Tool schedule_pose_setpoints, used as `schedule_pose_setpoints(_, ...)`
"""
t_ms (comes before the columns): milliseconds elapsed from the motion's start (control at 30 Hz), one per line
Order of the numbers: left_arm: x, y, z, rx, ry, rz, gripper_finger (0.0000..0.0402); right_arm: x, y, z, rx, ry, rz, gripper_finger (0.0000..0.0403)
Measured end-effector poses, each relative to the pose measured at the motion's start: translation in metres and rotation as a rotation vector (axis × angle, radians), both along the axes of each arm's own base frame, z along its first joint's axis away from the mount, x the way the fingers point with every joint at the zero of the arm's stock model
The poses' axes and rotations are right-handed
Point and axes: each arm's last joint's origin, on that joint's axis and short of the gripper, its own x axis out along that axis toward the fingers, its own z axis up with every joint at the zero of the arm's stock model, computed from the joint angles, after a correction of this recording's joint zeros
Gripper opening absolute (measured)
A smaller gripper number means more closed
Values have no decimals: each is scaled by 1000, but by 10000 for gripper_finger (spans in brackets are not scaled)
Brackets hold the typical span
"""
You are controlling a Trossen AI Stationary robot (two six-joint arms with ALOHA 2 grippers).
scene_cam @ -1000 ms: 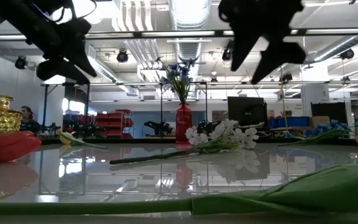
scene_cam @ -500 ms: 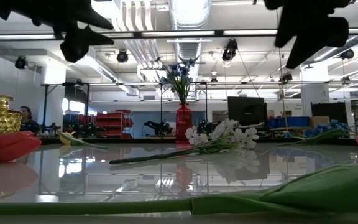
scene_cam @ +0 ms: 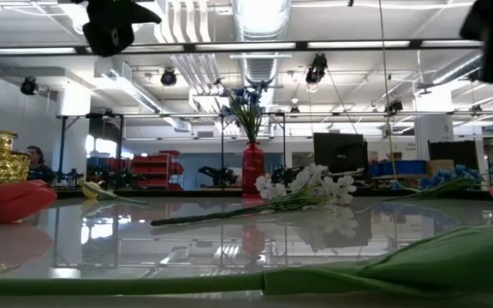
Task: Sort flowers into vase by color
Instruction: Put the blue flowers into the red flower vase
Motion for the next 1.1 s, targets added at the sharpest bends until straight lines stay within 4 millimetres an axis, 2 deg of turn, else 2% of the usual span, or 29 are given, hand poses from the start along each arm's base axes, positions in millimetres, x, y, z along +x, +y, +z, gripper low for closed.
schedule_pose_setpoints(233,21,-25,-7,-117,129,19,141,-19,25,-5,-28,-10,74,260)
schedule_pose_setpoints(433,44,-49,-16,-97,231,-5,141,-31,40,-12,-34,-2,79,260)
schedule_pose_setpoints(500,50,-53,-21,-69,283,-4,141,-34,41,-14,-29,13,40,260)
schedule_pose_setpoints(567,56,-56,-25,-46,331,-1,141,-38,37,-15,-26,46,-77,260)
schedule_pose_setpoints(667,62,-62,-31,-27,359,-13,141,-41,22,-16,-63,104,-293,260)
schedule_pose_setpoints(767,63,-72,-37,-1,364,-47,141,-38,-3,-12,-113,147,-535,254)
schedule_pose_setpoints(933,55,-86,-40,104,343,-108,141,-13,-49,-4,-117,133,-781,238)
schedule_pose_setpoints(1100,38,-82,-42,143,314,-113,141,15,-113,-10,-138,115,-985,225)
